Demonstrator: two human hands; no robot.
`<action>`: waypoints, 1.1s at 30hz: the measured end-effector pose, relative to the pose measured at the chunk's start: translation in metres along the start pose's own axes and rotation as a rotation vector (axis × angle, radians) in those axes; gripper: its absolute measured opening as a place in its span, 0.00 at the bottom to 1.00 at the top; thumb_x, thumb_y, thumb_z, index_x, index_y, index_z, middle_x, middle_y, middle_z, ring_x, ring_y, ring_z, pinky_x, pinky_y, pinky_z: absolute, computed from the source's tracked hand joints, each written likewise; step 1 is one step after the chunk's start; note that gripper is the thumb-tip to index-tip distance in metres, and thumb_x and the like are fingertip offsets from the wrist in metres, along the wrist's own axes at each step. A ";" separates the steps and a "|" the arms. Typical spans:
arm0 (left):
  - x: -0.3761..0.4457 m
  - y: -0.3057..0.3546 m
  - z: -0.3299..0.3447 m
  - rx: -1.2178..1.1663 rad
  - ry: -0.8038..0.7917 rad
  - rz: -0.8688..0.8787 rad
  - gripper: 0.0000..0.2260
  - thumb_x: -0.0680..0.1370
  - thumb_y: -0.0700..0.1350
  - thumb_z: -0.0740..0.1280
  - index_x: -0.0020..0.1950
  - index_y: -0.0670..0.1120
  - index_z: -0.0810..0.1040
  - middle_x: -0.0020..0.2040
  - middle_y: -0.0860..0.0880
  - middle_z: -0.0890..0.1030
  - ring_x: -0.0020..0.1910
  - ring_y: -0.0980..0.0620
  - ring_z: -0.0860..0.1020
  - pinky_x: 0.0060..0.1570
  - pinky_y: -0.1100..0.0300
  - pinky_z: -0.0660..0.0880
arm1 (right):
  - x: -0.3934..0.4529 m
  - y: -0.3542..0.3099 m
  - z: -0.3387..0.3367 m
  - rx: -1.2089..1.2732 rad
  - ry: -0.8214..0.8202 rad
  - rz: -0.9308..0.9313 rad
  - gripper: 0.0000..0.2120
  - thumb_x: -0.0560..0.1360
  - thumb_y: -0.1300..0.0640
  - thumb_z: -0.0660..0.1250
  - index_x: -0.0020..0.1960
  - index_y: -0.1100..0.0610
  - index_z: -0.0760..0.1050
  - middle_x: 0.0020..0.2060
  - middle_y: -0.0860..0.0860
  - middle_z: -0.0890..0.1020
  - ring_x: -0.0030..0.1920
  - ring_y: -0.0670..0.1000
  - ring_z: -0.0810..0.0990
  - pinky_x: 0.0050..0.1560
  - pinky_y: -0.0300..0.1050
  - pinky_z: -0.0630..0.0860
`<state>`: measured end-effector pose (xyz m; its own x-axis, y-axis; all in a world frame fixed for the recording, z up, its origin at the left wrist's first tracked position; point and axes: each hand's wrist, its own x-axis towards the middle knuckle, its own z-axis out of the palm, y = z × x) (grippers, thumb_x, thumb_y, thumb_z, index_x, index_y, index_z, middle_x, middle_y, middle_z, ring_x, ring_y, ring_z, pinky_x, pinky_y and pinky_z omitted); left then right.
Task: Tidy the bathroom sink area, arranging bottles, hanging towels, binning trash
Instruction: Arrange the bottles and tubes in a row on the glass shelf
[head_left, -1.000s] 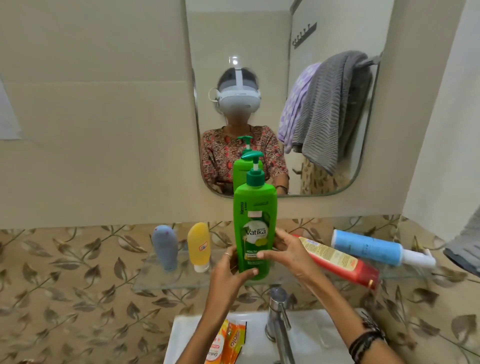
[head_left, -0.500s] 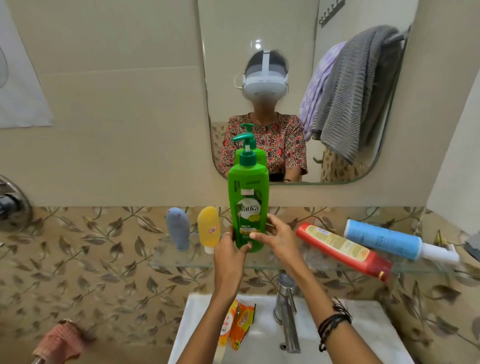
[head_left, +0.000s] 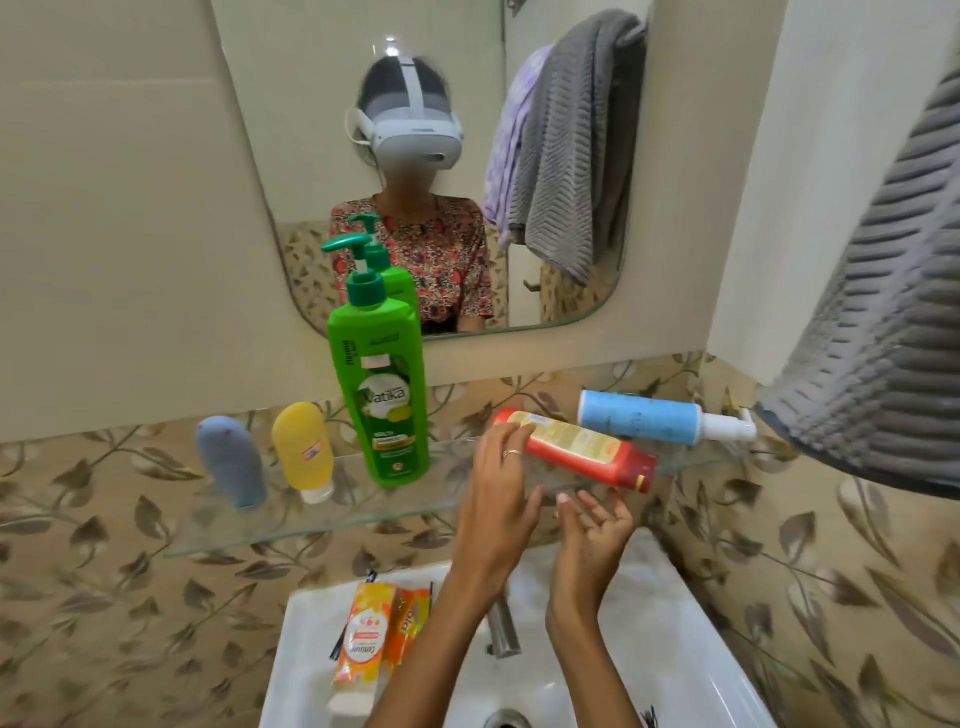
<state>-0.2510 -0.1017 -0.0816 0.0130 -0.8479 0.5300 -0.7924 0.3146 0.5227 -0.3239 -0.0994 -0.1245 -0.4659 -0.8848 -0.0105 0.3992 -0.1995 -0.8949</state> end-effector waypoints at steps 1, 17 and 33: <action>0.010 0.000 0.004 0.010 -0.072 0.067 0.30 0.73 0.39 0.67 0.73 0.44 0.62 0.73 0.45 0.63 0.74 0.50 0.58 0.74 0.59 0.57 | 0.005 -0.003 -0.003 0.002 -0.003 0.000 0.24 0.73 0.66 0.68 0.66 0.56 0.64 0.55 0.54 0.78 0.53 0.50 0.79 0.59 0.50 0.74; 0.045 0.006 0.030 0.102 -0.047 0.277 0.16 0.74 0.50 0.67 0.61 0.50 0.73 0.56 0.50 0.79 0.57 0.49 0.75 0.66 0.50 0.62 | -0.008 -0.014 -0.009 -0.314 -0.044 -0.385 0.32 0.77 0.65 0.62 0.75 0.49 0.51 0.65 0.48 0.65 0.63 0.49 0.73 0.60 0.44 0.75; 0.058 -0.014 -0.053 -0.670 -0.196 -0.207 0.21 0.76 0.38 0.65 0.67 0.46 0.66 0.61 0.43 0.78 0.58 0.45 0.78 0.60 0.48 0.75 | 0.045 -0.038 0.048 -0.415 -0.668 -0.195 0.27 0.69 0.62 0.73 0.63 0.46 0.67 0.50 0.43 0.79 0.49 0.40 0.80 0.43 0.30 0.77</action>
<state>-0.2070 -0.1325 -0.0222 -0.0368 -0.9595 0.2792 -0.2415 0.2796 0.9292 -0.3223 -0.1517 -0.0697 0.1255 -0.9409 0.3145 -0.0272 -0.3202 -0.9470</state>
